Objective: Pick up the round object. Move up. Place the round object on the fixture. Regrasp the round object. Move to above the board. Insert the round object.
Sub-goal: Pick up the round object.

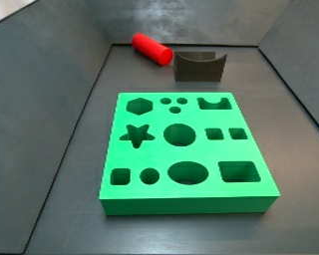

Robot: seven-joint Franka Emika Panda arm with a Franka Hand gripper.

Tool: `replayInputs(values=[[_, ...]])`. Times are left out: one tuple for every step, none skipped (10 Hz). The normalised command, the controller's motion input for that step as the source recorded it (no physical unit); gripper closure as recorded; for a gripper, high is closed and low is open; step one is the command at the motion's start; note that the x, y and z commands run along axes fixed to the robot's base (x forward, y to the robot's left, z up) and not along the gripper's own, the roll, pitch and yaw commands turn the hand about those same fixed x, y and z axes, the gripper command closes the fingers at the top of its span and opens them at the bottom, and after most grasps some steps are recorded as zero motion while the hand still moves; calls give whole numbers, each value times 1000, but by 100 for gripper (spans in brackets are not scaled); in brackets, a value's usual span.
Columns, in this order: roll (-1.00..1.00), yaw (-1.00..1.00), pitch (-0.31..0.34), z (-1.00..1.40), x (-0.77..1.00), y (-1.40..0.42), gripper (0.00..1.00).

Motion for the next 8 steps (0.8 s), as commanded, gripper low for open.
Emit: replayInputs(values=[[24,369,36,-14,380,11,0],[10,677,0,-343,389,17,0],[-49,689,-44,-717,289,0,0],[-41,680,-64,-954,183,0,0],[0,711,-31,-1000,120,100,0],[0,766,-7,-1000,80,263,0],[-7,774,0,-1000,0,323,0],[-81,683,0,-900,-11,349,0]])
